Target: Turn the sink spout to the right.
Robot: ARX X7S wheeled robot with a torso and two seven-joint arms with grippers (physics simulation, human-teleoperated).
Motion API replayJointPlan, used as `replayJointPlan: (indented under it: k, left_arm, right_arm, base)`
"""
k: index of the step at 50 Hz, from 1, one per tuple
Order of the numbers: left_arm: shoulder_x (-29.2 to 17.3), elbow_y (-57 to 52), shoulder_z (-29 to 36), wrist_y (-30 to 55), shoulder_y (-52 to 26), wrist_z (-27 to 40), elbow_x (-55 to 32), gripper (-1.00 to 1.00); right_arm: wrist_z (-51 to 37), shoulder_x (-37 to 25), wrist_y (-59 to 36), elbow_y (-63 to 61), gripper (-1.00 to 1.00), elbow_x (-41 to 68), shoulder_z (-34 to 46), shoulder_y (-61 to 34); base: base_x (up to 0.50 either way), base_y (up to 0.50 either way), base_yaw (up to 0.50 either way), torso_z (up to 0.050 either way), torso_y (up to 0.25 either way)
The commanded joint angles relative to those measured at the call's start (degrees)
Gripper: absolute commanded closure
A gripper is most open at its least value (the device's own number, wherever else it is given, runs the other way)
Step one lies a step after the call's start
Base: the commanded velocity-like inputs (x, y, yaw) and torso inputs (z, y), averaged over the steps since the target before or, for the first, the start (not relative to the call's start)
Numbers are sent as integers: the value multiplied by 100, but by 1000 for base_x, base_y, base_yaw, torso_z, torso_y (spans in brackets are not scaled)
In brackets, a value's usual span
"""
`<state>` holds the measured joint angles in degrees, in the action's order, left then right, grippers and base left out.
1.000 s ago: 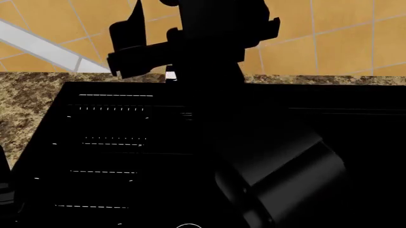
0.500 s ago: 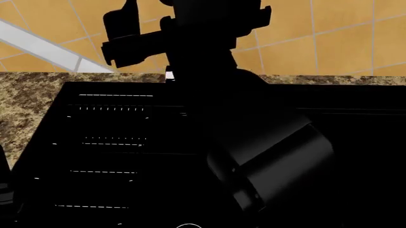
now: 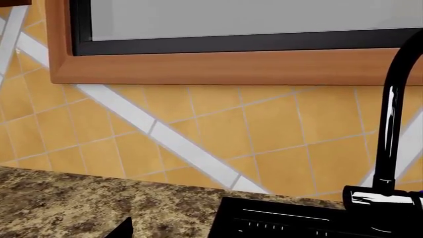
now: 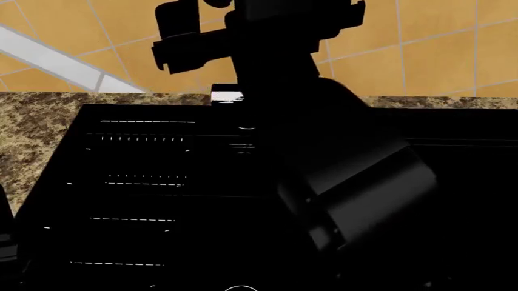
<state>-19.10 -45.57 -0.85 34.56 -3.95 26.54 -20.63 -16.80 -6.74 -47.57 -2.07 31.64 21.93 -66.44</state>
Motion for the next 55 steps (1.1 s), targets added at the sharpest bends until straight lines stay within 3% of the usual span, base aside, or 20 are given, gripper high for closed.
replayJointPlan:
  k: [1,55]
  left_arm:
    - [13,29,46,-224,70,-92,22,-100]
    - [-76,37,79,-269,81,40,-41,-100]
  right_arm:
    - [-65,-96,13,19,-100,-27,12,-17]
    - [-613,-669,-543,-724,-100,236,-208,55]
  base:
    - [0,0,0,0,0]
    - [0,0,0,0,0]
